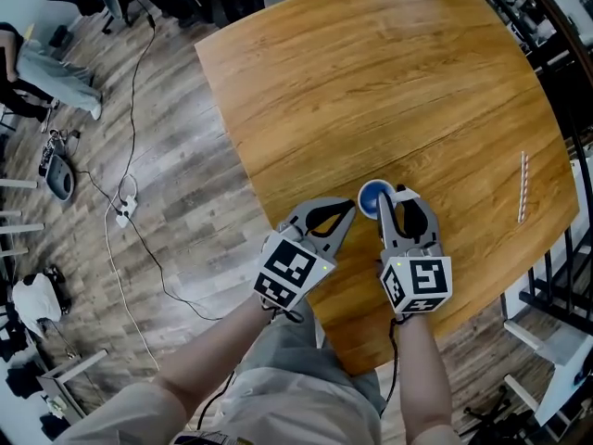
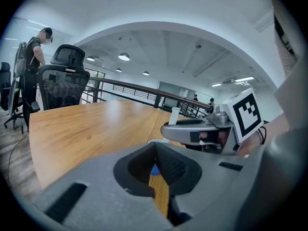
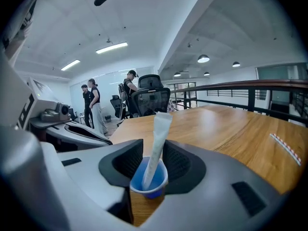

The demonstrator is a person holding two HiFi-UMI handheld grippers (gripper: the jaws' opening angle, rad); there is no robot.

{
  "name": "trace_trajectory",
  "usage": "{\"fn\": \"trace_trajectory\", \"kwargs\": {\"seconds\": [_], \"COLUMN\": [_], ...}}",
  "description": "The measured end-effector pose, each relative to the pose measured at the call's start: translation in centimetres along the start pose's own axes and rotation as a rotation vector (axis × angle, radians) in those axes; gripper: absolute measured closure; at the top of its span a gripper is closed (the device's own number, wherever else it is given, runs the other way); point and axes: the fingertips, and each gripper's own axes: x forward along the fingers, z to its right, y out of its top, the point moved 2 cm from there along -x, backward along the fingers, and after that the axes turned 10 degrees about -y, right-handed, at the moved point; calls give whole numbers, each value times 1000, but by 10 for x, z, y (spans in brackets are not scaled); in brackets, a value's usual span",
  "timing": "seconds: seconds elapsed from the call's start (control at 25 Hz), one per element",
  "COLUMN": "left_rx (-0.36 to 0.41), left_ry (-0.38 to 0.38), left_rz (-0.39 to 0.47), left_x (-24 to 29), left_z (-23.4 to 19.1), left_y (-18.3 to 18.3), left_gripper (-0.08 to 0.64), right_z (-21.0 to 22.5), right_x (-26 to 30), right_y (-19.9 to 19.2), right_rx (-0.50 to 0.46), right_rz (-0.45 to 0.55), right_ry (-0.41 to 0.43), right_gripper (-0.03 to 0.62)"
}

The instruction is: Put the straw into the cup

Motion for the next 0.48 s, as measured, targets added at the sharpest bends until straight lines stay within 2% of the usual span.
{"fn": "trace_trajectory", "kwargs": {"seconds": [0.16, 0.48], "left_rx": [-5, 50], "left_ry": [21, 41], "left_rz": [17, 65], "left_x": [-10, -45], "left_z": [4, 36], "left_y": [16, 65], "left_gripper": [546, 546], "right_z": [5, 2], "right_x": [-12, -52], "right_y": [17, 68], "right_rx": [-10, -55], "right_rz": [24, 94], "right_ry": [-16, -43], "right_gripper": [469, 459]}}
